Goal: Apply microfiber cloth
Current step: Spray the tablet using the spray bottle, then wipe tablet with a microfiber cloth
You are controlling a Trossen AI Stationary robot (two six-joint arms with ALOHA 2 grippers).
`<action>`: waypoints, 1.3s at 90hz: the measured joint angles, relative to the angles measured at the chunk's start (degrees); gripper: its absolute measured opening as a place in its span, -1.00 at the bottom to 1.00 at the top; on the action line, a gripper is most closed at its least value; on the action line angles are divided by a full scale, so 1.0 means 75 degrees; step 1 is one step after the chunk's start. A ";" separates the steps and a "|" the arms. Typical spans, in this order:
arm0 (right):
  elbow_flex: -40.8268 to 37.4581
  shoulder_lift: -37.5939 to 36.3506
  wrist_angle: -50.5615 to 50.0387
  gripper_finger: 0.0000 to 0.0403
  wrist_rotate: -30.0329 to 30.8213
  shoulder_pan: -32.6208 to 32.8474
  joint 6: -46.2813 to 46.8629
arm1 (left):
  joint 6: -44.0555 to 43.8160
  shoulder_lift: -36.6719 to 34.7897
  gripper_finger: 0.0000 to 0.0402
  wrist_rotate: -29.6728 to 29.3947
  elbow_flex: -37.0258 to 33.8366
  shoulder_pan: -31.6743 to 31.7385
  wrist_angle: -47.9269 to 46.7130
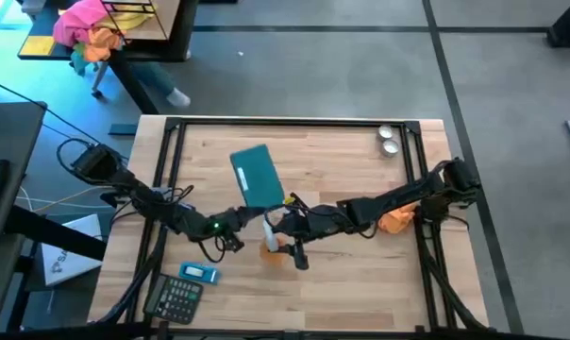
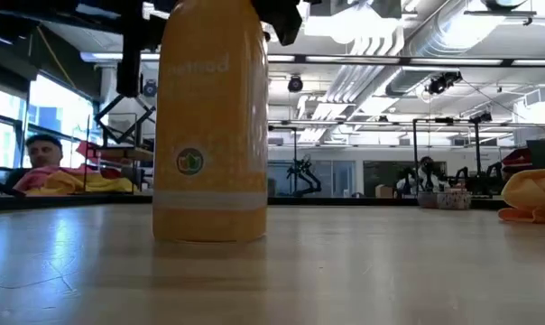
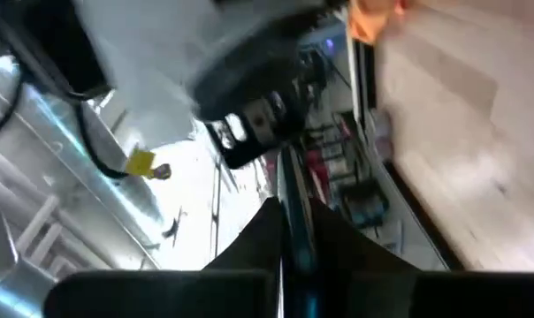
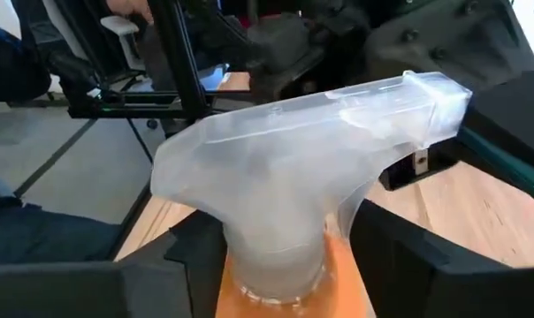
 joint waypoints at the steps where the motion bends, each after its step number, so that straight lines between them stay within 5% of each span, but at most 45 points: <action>1: 0.0000 0.0000 -0.0002 -0.02 0.0001 0.0000 -0.0001 | 0.0000 0.0000 -0.96 -0.0037 0.0000 -0.0012 0.0000; 34: -0.0003 0.0000 -0.0237 -0.03 0.0425 -0.0015 0.0046 | -0.0338 -0.0109 -0.96 -0.1235 -0.0015 -0.0804 -0.0023; 55: -0.0009 0.0000 -0.0190 -0.46 0.0621 -0.0032 0.0164 | -0.0230 -0.0521 -0.96 -0.1386 -0.0015 -0.0892 0.0045; 67: -0.0009 0.0000 -0.0158 -0.49 0.0624 -0.0029 0.0144 | -0.0407 -0.0528 -0.96 -0.1526 -0.0029 -0.0917 -0.0029; 98: -0.0020 0.0012 -0.0273 0.18 0.0823 -0.0026 0.0177 | -0.1157 -0.0528 -0.96 -0.1564 -0.0607 -0.0661 -0.0053; 117: -0.0003 -0.0087 -0.0563 0.37 0.0843 0.0050 -0.1241 | -0.2203 -0.0525 -0.96 -0.1869 -0.0945 -0.0667 -0.0474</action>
